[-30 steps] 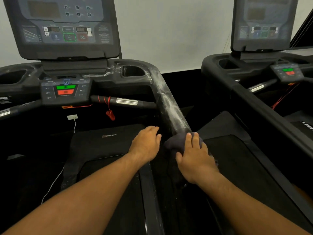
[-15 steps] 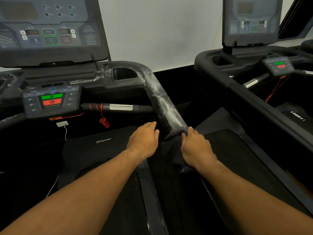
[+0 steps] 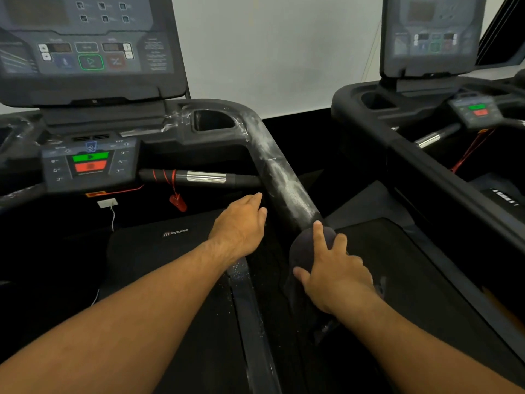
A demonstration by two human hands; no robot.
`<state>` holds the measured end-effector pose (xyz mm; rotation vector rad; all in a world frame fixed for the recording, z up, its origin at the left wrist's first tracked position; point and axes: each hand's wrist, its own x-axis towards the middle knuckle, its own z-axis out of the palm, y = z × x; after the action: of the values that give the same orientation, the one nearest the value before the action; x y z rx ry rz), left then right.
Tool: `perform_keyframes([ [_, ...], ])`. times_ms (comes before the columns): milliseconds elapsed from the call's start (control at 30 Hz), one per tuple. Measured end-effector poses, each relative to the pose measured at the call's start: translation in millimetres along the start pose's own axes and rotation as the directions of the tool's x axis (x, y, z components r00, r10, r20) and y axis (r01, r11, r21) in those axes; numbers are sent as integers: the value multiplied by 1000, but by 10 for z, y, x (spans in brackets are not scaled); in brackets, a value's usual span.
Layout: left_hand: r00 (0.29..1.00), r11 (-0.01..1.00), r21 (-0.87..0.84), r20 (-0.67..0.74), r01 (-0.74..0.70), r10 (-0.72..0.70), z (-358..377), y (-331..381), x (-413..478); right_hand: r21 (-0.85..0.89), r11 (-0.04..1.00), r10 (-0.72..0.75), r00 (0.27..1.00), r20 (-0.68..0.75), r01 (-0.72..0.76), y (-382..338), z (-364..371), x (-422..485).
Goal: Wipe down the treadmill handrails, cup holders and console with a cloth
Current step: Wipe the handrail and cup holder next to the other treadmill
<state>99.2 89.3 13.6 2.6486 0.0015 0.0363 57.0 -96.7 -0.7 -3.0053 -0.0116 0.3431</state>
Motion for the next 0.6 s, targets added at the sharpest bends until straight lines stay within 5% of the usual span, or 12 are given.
perform_keyframes([
  [300,999,1000,2,8,31,-31,-72,-16,109,93,994,-47,987,-151,62,-281,-108,564],
  [600,1000,1000,-7,11,9,-9,-103,-39,10,53,991,-121,992,27,119,-38,-131,178],
])
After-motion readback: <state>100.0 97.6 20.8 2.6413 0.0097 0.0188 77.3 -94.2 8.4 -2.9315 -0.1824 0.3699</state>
